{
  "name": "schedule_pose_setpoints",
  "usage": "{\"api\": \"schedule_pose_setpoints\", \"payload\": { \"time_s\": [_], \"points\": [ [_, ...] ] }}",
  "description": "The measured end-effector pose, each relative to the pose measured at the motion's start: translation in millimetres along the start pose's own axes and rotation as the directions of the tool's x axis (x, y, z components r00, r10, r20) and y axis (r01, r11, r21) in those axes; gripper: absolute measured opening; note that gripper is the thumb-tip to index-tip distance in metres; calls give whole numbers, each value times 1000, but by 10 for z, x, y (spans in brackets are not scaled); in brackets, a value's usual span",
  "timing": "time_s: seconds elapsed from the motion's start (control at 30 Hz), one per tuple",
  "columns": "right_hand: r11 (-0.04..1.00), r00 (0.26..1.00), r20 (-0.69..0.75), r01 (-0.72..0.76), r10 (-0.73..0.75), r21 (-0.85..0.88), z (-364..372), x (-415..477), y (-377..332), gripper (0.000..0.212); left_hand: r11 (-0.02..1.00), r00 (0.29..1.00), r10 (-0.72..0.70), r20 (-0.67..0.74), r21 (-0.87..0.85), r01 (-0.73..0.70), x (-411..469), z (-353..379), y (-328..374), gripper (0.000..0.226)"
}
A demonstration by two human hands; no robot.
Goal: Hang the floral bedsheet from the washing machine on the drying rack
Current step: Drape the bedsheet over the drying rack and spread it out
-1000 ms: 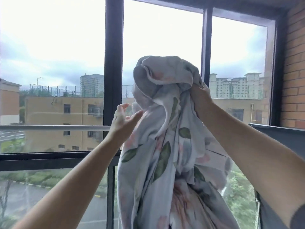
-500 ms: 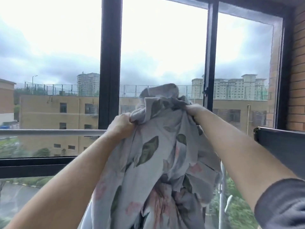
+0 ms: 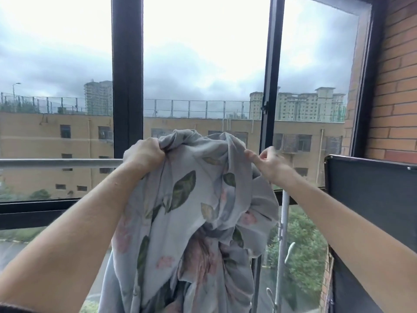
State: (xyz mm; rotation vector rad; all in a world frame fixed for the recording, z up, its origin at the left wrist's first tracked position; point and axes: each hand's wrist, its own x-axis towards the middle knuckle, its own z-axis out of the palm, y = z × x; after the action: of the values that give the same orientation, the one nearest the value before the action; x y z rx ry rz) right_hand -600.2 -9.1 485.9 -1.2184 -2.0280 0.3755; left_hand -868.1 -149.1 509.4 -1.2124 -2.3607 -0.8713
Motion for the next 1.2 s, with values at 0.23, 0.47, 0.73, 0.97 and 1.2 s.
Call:
{"api": "schedule_pose_setpoints", "payload": {
  "time_s": [0.23,0.47,0.73,0.97,1.2],
  "points": [
    [929,994,4,97,-105,357,-123,-59,76,17,1000,1000,-4,19,6,4,-42,-22,41,35],
    [859,958,-258,27,123,511,-365,234,136,32,991,990,-107,-95,-96,98,-42,-33,-16,37],
    [972,994,-87,77,-59,221,-303,-92,222,28,979,992,-121,-24,-170,115,55,-138,15,41],
    [736,853,199,517,-482,-437,5,-128,-327,37,990,994,-99,48,-95,103,-9,-194,55,29],
    [736,822,267,569,-502,-367,-168,199,-641,28,991,997,40,66,-133,-31,-19,-175,-58,36]
  ]
}}
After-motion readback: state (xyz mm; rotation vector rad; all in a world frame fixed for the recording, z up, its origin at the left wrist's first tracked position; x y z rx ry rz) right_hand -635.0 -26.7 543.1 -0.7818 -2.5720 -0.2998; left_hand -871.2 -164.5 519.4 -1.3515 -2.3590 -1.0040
